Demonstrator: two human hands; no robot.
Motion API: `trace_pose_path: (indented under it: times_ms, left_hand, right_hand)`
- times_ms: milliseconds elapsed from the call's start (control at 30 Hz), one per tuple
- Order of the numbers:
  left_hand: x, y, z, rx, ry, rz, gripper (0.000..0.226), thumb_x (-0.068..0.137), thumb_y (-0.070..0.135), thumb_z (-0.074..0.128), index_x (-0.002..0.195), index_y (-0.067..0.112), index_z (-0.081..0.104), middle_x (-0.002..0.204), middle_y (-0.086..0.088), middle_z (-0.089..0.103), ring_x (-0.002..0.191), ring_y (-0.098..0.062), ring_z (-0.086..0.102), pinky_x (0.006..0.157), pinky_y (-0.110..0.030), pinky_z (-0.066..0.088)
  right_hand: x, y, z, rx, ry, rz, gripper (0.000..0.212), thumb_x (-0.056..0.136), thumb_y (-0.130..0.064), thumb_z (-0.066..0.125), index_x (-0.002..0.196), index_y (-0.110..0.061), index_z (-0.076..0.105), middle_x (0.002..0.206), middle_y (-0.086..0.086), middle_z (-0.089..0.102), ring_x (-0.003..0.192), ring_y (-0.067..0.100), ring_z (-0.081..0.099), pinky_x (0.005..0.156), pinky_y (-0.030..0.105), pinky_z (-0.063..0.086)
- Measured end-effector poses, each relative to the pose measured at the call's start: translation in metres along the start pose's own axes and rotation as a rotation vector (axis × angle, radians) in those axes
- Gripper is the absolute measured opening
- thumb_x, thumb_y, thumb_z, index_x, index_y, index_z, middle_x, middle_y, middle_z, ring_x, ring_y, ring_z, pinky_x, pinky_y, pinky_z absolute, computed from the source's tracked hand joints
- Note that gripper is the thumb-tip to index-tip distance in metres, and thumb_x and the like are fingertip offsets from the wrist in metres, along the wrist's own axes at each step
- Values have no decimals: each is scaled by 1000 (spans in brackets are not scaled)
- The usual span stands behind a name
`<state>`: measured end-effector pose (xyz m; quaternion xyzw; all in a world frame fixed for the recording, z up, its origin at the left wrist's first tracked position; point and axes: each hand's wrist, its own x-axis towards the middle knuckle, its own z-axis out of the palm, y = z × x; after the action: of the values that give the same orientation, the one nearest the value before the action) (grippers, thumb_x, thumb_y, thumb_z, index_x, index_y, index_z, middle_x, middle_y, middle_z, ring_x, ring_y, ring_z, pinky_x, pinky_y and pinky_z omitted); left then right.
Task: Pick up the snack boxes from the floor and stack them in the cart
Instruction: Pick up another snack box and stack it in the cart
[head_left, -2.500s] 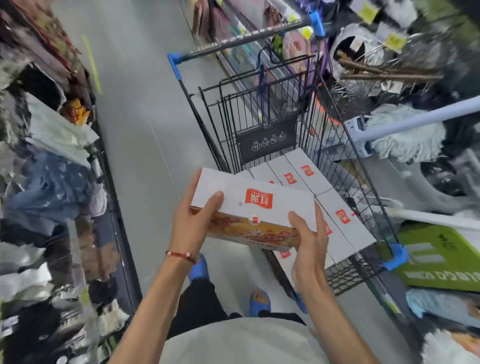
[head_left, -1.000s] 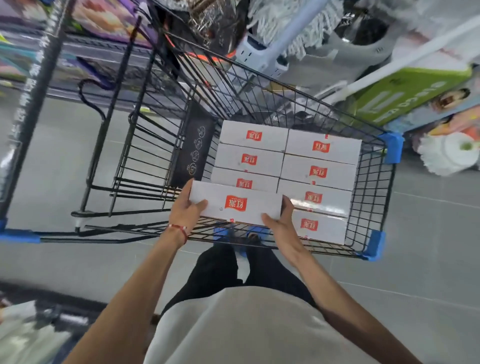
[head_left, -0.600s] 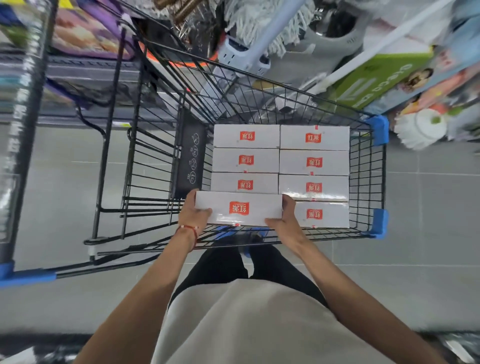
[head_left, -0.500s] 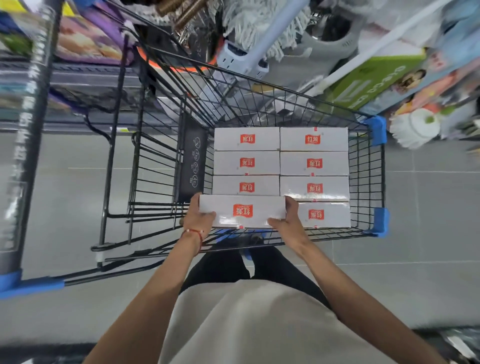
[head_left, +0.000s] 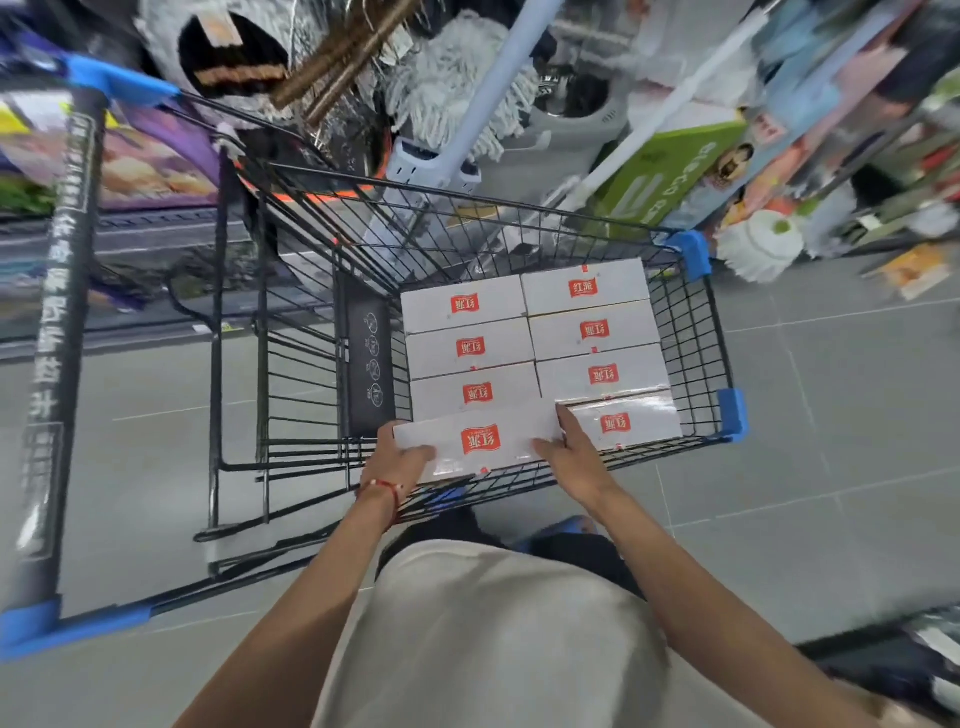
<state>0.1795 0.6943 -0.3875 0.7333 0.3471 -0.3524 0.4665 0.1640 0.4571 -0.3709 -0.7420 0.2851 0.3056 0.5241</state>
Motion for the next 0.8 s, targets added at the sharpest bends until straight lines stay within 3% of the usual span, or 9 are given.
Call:
trace_pose_path:
  times_ms: [67, 133, 267, 333, 400, 467, 600, 700, 800]
  left_hand:
    - [-3, -3, 2, -3, 8, -6, 80, 69, 41, 71, 141, 18, 44, 129, -8, 64, 117, -31, 60, 106, -42, 46]
    - [-13, 0, 6, -17, 17, 6, 73, 81, 33, 73, 144, 13, 42, 134, -5, 61, 123, -30, 57, 107, -37, 43]
    - [-35, 10, 20, 15, 172, 156, 79, 93, 16, 67, 157, 2, 23, 161, -13, 33, 148, -27, 34, 119, -31, 27]
    - [-52, 17, 35, 37, 279, 272, 76, 94, 16, 67, 157, 3, 25, 164, -12, 27, 150, -25, 28, 123, -32, 22]
    - [-70, 24, 55, -24, 344, 349, 63, 96, 13, 65, 152, 5, 37, 150, -5, 40, 137, -20, 40, 109, -20, 34]
    - [-89, 32, 79, -120, 333, 386, 57, 96, 12, 65, 148, 10, 43, 142, 2, 45, 129, -15, 44, 97, -14, 43]
    - [-116, 43, 136, -144, 265, 447, 52, 95, 13, 65, 144, 18, 50, 149, -3, 49, 136, -20, 45, 114, -41, 40]
    - [-136, 58, 188, -110, 198, 528, 41, 96, 13, 64, 136, 20, 56, 141, 2, 54, 133, -21, 49, 109, -41, 45]
    - [-151, 78, 238, -16, 120, 608, 36, 98, 11, 62, 133, 17, 57, 135, 3, 57, 125, -16, 52, 100, -26, 40]
  right_hand:
    - [-3, 1, -4, 0, -14, 2, 70, 105, -16, 58, 166, -20, 25, 154, -3, 51, 135, 14, 49, 122, 37, 35]
    - [-5, 4, -8, -5, -26, -21, 67, 105, -17, 58, 165, -19, 28, 153, -5, 50, 139, 15, 49, 122, 37, 35]
    - [-15, 11, -19, 58, -4, -76, 56, 105, -15, 58, 159, -16, 42, 160, -2, 44, 148, 19, 42, 124, 38, 34]
    - [-22, 16, -33, 101, 2, -128, 46, 106, -12, 57, 151, -16, 51, 149, -5, 54, 138, 17, 51, 112, 26, 43]
    - [-31, 22, -52, 132, 4, -183, 38, 105, -8, 56, 142, -17, 57, 132, -9, 62, 119, 8, 60, 88, 7, 44]
    - [-40, 34, -73, 186, 46, -222, 35, 104, -4, 56, 137, -16, 62, 133, -3, 66, 116, 7, 61, 81, 3, 44]
    - [-60, 59, -123, 318, 102, -292, 34, 103, -2, 59, 134, -12, 65, 127, 5, 71, 112, 4, 64, 93, 9, 49]
    - [-74, 81, -168, 436, 146, -314, 29, 102, -2, 61, 127, -15, 66, 120, 5, 73, 108, 7, 67, 103, 24, 50]
    - [-85, 103, -213, 526, 225, -324, 26, 100, -1, 62, 117, -21, 68, 108, -2, 73, 100, 8, 67, 98, 26, 50]
